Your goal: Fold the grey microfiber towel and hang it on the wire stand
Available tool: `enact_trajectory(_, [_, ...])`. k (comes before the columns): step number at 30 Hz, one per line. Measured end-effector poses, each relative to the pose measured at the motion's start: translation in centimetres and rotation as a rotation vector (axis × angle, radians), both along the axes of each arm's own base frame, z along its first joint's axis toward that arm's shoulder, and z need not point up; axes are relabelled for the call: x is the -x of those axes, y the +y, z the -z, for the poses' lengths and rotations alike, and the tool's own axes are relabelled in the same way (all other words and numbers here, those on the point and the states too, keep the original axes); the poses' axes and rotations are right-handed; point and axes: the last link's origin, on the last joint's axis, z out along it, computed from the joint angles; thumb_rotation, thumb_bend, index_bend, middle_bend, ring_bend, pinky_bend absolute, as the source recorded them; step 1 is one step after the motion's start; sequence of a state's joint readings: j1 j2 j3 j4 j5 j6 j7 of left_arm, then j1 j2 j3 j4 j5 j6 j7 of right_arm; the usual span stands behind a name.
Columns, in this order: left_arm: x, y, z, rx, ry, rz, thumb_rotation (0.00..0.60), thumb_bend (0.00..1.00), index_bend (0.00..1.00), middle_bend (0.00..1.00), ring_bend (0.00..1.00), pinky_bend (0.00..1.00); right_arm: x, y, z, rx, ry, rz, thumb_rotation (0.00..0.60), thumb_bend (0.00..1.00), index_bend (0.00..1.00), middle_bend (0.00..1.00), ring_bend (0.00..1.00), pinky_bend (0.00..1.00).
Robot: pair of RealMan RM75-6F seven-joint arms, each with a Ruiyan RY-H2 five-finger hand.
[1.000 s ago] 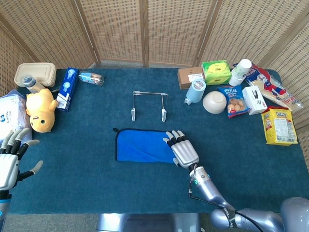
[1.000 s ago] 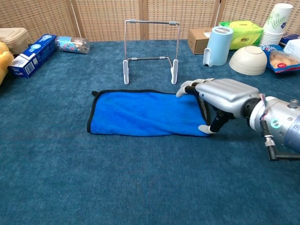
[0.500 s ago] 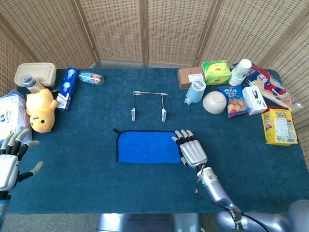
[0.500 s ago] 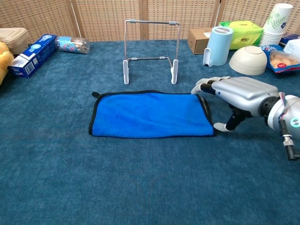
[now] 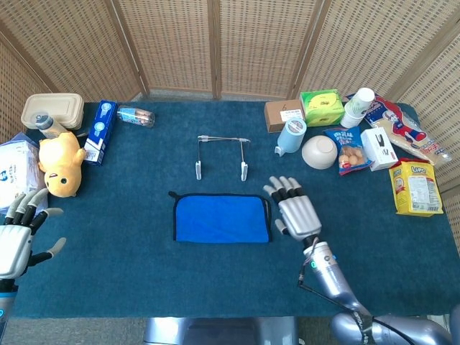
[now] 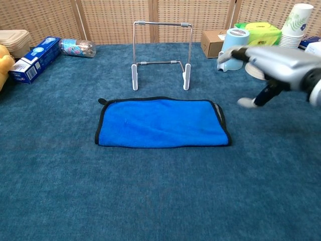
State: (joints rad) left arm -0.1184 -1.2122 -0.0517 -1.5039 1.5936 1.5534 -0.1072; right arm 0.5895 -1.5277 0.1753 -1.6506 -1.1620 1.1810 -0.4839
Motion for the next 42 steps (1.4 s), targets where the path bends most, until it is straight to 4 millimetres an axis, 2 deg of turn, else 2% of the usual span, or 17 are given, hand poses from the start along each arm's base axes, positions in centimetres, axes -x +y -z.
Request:
enact_trajectory(8, [-0.4, 1.1, 0.6, 0.066, 0.052, 0.000, 0.600, 0.34, 0.37, 0.13, 0.00, 0.00, 2.3, 0.3, -4.6, 0.112, -0.031, 0.038, 0.600, 0.30, 0.13, 0.06, 0.00, 0.00])
enact_trajectory(17, [-1.6, 5.2, 2.6, 0.141, 0.195, 0.106, 0.600, 0.35, 0.26, 0.12, 0.00, 0.00, 4.0, 2.8, -7.3, 0.160, -0.037, 0.046, 0.600, 0.30, 0.13, 0.06, 0.00, 0.00])
enact_trajectory(24, [-2.9, 8.9, 5.6, 0.219, 0.225, 0.207, 0.600, 0.34, 0.26, 0.12, 0.00, 0.00, 4.9, 4.0, -9.1, 0.200, -0.034, 0.062, 0.600, 0.30, 0.13, 0.06, 0.00, 0.00])
enact_trajectory(30, [-3.9, 11.0, 8.3, 0.262, 0.263, 0.297, 0.600, 0.34, 0.26, 0.12, 0.00, 0.00, 5.8, 4.8, -10.2, 0.224, -0.032, 0.089, 0.600, 0.30, 0.13, 0.06, 0.00, 0.00])
enact_trajectory(42, [-6.2, 13.2, 13.4, 0.318, 0.273, 0.411, 0.600, 0.34, 0.26, 0.12, 0.00, 0.00, 6.6, 6.0, -11.7, 0.269, -0.041, 0.120, 0.600, 0.30, 0.12, 0.06, 0.00, 0.00])
